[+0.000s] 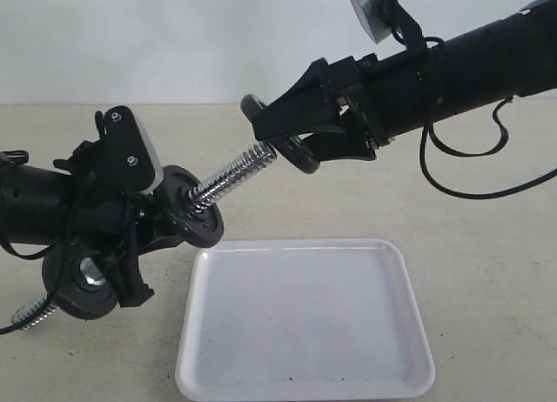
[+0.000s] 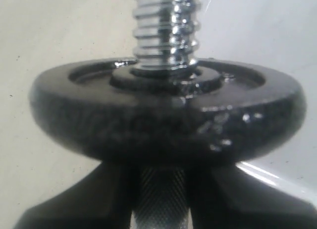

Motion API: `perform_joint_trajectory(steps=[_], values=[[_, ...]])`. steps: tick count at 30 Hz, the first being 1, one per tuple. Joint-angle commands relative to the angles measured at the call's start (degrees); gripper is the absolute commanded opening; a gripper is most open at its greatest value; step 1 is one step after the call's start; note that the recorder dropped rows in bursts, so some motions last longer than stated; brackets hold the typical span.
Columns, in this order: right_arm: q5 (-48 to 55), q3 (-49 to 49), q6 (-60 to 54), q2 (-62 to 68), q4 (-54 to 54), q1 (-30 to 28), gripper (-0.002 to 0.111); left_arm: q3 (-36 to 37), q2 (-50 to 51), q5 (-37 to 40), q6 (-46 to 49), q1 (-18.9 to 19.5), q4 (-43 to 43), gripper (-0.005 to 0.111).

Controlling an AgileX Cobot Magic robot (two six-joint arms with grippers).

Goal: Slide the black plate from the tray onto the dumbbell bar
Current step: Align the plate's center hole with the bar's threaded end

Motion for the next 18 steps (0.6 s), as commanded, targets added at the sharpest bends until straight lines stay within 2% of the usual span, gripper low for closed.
perform_joint_trajectory(steps=[1,18], values=[[1.5,-0.8,-0.3,-1.2,3.4,0.0,0.001,-2.4,-2.6,4.1,0.3,-0.2,-2.9,0.004],[0.7,-0.8,-0.1,-1.2,2.8,0.0,0.001,-3.4,-2.6,6.3,0.3,-0.2,-3.2,0.004]])
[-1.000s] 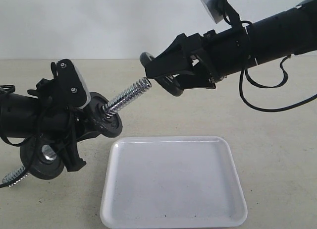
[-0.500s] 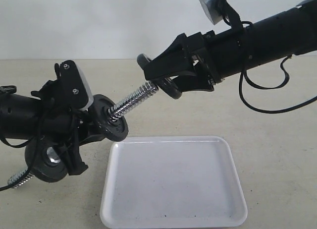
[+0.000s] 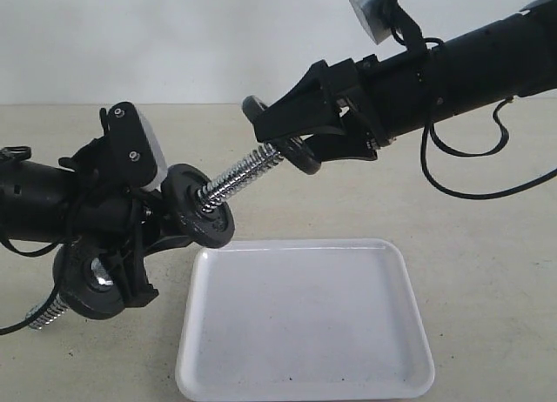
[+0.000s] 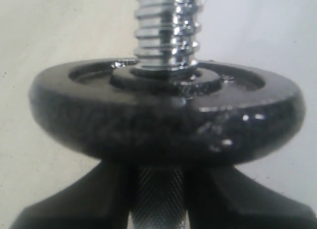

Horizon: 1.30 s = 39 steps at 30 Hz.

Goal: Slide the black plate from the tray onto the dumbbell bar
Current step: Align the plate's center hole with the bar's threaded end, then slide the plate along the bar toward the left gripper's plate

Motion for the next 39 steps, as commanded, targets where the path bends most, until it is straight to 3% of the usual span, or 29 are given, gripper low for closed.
perform_joint_trajectory(steps=[1,12,20,39], values=[[1.3,-0.7,-0.1,-1.2,3.2,0.0,0.001,-3.1,-2.6,2.8,0.3,-0.2,-3.7,0.004],[1.7,-0.5,1.0,-1.2,2.1,0.6,0.001,-4.1,-2.6,2.3,0.3,-0.2,-4.9,0.004],[-10.4,-0.5,0.6,-1.2,2.1,7.9,0.001,-4.2,-2.6,2.5,0.3,-0.2,-6.7,0.004],[-12.7,-0.5,1.6,-1.2,1.1,8.6,0.001,-4.2,-2.5,1.7,0.3,-0.2,-6.7,0.004]])
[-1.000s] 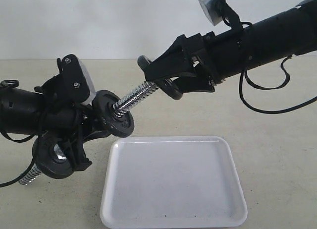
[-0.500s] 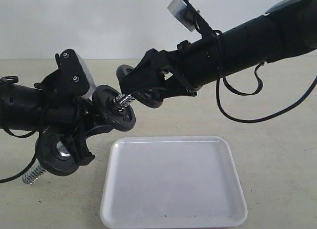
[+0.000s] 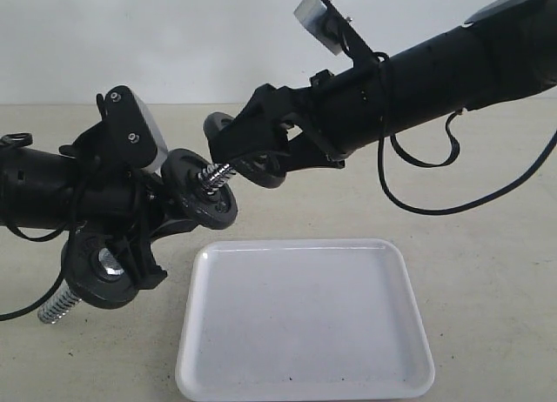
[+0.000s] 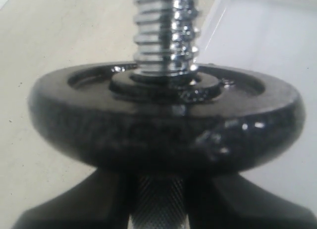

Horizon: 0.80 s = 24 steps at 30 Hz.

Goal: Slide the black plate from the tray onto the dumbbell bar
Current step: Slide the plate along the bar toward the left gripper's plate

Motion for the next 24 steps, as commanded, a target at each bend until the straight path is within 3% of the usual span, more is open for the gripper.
perform_joint_trajectory(steps=[1,7,24], values=[[-1.2,-0.5,-0.2,-1.1,1.0,1.0,0.001,-2.5,-2.5,2.3,0.2,-0.2,-3.7,0.004],[-6.0,-0.5,-0.2,-1.1,-1.8,5.0,0.001,-2.5,-2.5,3.4,0.2,-0.2,-3.7,0.004],[-5.0,-0.5,4.7,2.3,-6.0,5.5,0.001,-2.5,-2.5,3.3,0.2,-0.2,-3.7,0.004]])
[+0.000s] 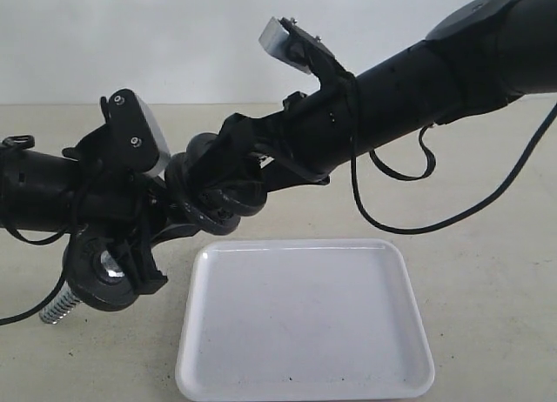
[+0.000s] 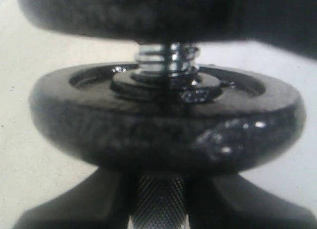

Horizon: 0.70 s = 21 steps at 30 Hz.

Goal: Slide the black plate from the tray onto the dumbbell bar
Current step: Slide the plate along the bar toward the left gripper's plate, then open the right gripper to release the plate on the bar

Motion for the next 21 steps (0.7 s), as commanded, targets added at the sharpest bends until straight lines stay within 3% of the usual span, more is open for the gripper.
perform_joint_trajectory(steps=[1,21], values=[[0.6,-0.4,0.1,1.7,-0.9,0.1,0.001,-2.5,-2.5,2.5,0.2,-0.1,-4.3,0.004],[4.6,-0.4,-7.3,2.2,3.8,0.1,0.002,-2.5,-2.5,2.5,0.2,-0.1,-4.3,0.004]])
